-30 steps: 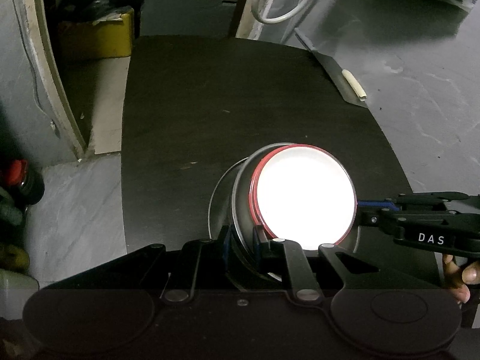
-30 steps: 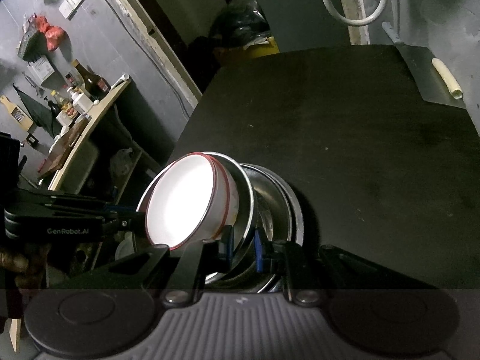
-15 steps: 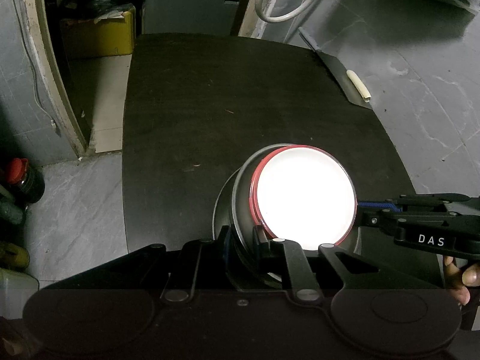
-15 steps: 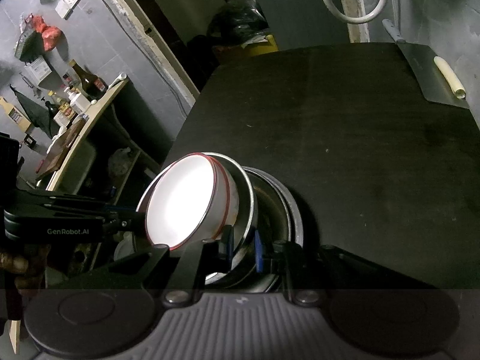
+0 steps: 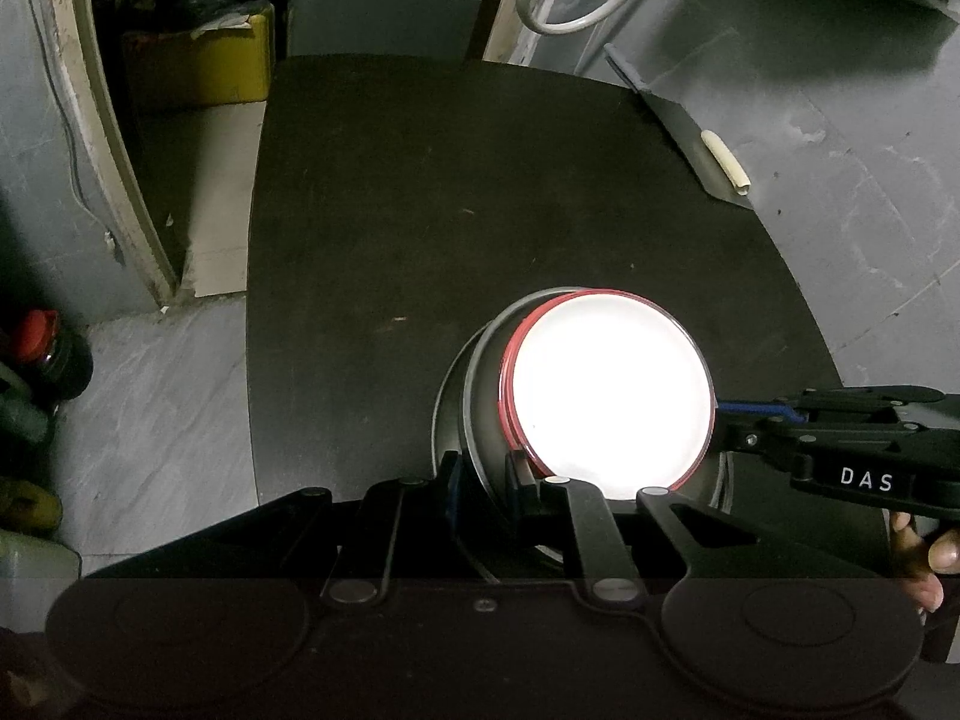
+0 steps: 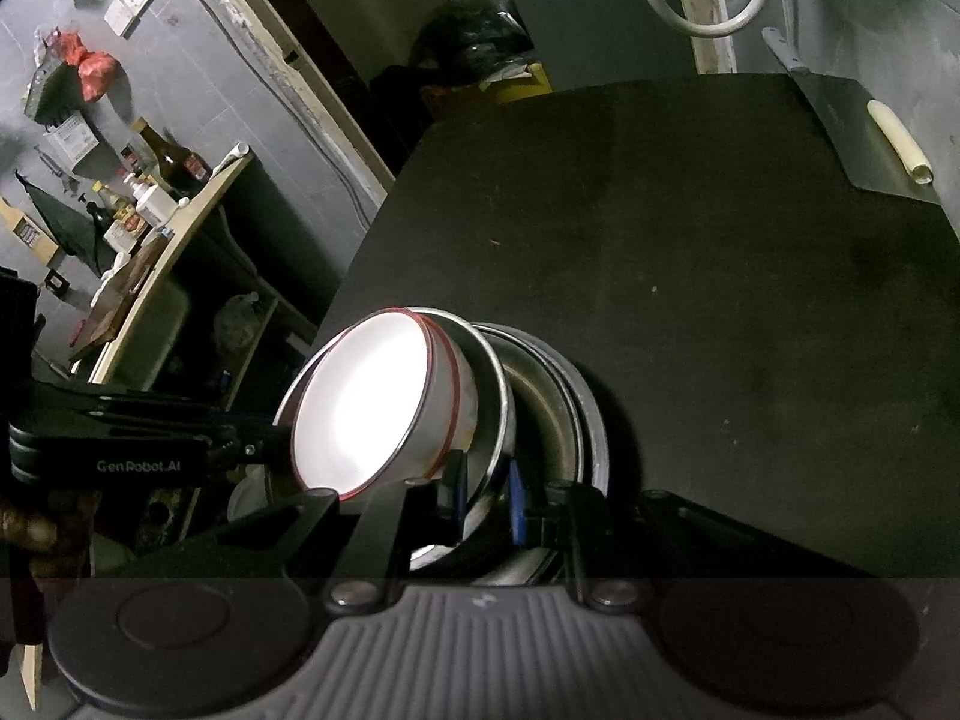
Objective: Organize plates and bowls
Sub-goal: 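Lower the stacked steel bowl into the steel basin with the right tool, then open both tools and lift them away from the stacked bowls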
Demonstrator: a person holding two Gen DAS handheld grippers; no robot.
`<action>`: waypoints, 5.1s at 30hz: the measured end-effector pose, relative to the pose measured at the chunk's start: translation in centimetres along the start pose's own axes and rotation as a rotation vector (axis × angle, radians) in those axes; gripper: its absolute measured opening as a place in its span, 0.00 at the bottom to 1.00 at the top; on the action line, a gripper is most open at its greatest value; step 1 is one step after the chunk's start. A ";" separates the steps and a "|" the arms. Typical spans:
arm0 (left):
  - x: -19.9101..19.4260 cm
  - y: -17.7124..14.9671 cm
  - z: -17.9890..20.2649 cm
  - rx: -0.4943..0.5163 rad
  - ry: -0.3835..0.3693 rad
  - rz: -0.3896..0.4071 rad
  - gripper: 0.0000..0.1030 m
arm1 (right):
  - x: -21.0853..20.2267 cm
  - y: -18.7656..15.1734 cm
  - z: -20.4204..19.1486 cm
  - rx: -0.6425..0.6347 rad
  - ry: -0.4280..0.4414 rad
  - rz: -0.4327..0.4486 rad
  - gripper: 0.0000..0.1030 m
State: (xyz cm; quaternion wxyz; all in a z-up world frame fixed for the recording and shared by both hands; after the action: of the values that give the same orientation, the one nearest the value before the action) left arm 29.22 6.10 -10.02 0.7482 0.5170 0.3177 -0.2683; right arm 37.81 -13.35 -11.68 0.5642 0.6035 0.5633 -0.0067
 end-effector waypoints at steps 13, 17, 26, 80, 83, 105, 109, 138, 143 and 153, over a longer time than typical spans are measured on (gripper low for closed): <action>0.3 0.0 0.3 0.010 -0.002 -0.006 0.14 | -0.1 -0.3 0.3 0.022 -0.010 0.006 0.16; 0.4 0.0 0.4 0.017 -0.004 -0.009 0.14 | -0.3 -0.3 0.4 0.027 -0.013 0.009 0.16; 0.5 0.0 0.4 0.017 -0.008 -0.010 0.14 | -0.3 -0.3 0.3 0.030 -0.022 0.008 0.16; -1.1 0.4 0.5 0.073 0.106 0.045 0.48 | -2.0 -1.2 0.4 0.078 -0.098 0.080 0.37; -1.4 0.4 0.6 0.080 0.118 0.060 0.53 | -2.2 -1.2 0.4 0.085 -0.106 0.092 0.39; -3.8 0.3 1.3 0.063 0.142 0.143 0.88 | -4.7 -1.4 -0.1 0.076 -0.109 0.167 0.80; -4.4 0.1 1.4 0.036 0.162 0.160 0.99 | -5.5 -1.4 -0.2 0.067 -0.102 0.190 0.91; -8.7 -1.7 2.0 -0.075 0.293 0.319 0.99 | -8.2 -1.1 -0.3 -0.004 -0.100 0.358 1.00; -9.8 -2.6 2.3 -0.076 0.301 0.353 0.99 | -8.2 -0.9 -0.6 -0.015 -0.097 0.368 1.00; -12.2 -4.0 1.6 -0.042 0.384 0.387 0.99 | -9.7 -2.0 -2.8 -0.052 -0.111 0.393 1.00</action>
State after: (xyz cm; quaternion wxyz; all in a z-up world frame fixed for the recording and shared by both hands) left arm 18.66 4.17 -2.80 0.7221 0.5939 0.3545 -0.0106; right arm 31.13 -18.52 -5.78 0.6001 0.6860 0.4026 0.0847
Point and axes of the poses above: each gripper's, at about its wrist camera, not at the fingertips, and x roughly the way its jaws point, z to its right, y to its top, the point moved 5 cm from there along x, roughly the way its jaws point, and after that the axes turned 12 degrees about z, right-handed, at the moved point
